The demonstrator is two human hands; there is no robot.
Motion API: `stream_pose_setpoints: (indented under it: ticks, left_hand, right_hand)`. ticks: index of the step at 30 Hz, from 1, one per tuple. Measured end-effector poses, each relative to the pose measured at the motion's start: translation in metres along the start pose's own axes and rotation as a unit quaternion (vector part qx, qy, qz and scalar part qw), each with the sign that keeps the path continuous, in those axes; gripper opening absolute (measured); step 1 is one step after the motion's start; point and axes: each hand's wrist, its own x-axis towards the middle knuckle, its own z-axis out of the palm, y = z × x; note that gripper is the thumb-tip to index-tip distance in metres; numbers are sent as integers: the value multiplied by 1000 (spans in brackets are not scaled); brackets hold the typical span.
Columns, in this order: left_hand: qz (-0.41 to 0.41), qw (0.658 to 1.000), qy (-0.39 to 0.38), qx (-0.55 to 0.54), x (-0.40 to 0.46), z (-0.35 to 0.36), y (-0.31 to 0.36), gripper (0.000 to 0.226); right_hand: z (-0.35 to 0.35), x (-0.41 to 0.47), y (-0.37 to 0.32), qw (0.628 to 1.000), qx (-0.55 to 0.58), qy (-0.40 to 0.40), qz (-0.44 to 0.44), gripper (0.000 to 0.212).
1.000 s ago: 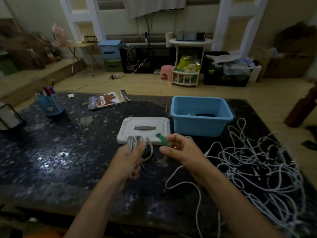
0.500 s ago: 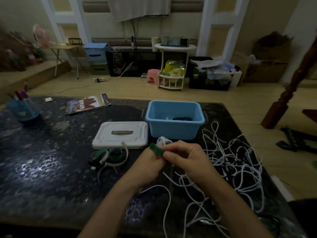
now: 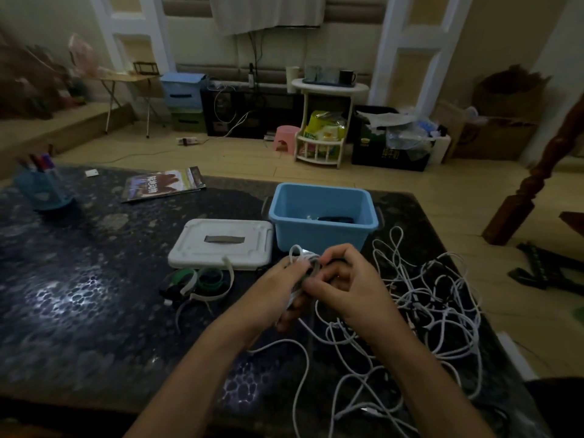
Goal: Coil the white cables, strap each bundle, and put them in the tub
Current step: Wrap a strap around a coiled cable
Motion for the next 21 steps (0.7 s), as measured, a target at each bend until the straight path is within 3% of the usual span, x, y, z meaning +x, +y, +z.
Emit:
stream_pose_setpoints:
  ticks: [3,10,17,21]
  left_hand:
    - [12,1000,20,20,-1,-6,-3,32]
    - [-8,999,30,8,0,-11,-5,53]
    - [21,999,49,-10,3,-14,-4,40]
    - [45,997,59,-18,4,-18,-6,35]
  right_hand:
    - [2,-2,-2,1000,25,-14,10,26]
    - [6,-5,-4,1000,5,6,7,17]
    - [17,-10,1,990,-109,61,-63,19]
    - [18,-11,5,992,-84,77,-46,27]
